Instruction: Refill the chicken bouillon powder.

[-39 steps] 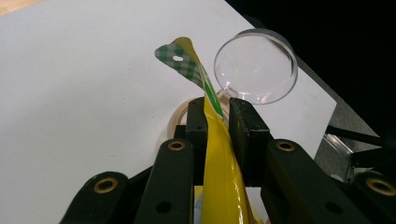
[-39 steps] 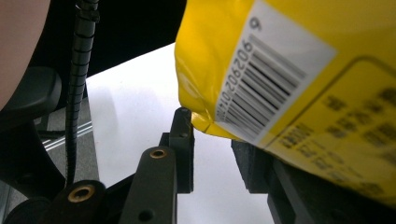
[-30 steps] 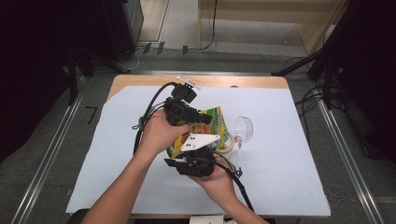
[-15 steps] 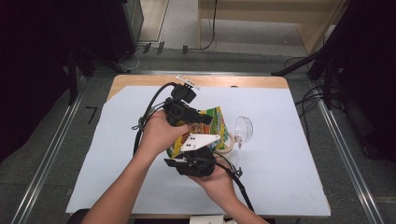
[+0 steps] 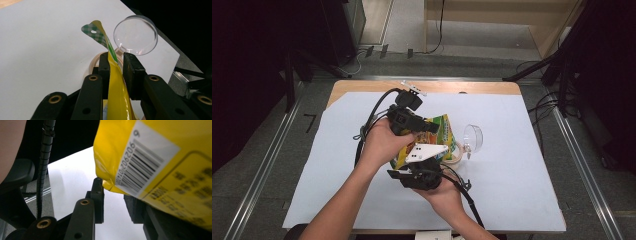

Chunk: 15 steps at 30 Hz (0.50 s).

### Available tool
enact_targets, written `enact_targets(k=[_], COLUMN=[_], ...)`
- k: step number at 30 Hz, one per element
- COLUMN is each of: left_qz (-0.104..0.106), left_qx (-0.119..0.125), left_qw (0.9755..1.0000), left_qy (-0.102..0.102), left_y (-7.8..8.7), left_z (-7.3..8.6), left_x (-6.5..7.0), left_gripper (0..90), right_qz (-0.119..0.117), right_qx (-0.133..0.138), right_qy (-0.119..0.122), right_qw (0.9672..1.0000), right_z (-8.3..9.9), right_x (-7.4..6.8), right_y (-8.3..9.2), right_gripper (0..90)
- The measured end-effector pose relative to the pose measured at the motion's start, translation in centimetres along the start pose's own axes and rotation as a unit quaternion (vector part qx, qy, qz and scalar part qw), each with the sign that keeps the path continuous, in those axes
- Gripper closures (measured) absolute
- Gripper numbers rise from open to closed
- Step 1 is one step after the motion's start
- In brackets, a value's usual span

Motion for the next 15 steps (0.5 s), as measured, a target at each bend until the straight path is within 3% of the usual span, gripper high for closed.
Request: enact_targets(k=[15], left_qz=[-0.004], left_qx=[0.001], left_qw=[1.0], left_qy=[-0.001], left_y=[0.16], left_z=[0.06], left_x=[0.11], left_gripper=[77.3], right_qz=[-0.002], right_qx=[0.001], right_qy=[0.0], right_qw=[1.0], right_z=[-0.14], right_x=[-0.18], right_y=[0.05], right_gripper=[71.8])
Point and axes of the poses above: each handheld gripper's, and its own axes: y roughly backward along the jaws, z roughly out of its underside, x roughly to its right, the point moved 10 cm from there along -y, roughly forward along the jaws, and after that the axes turned 13 degrees about y, right-handed, at the moved point
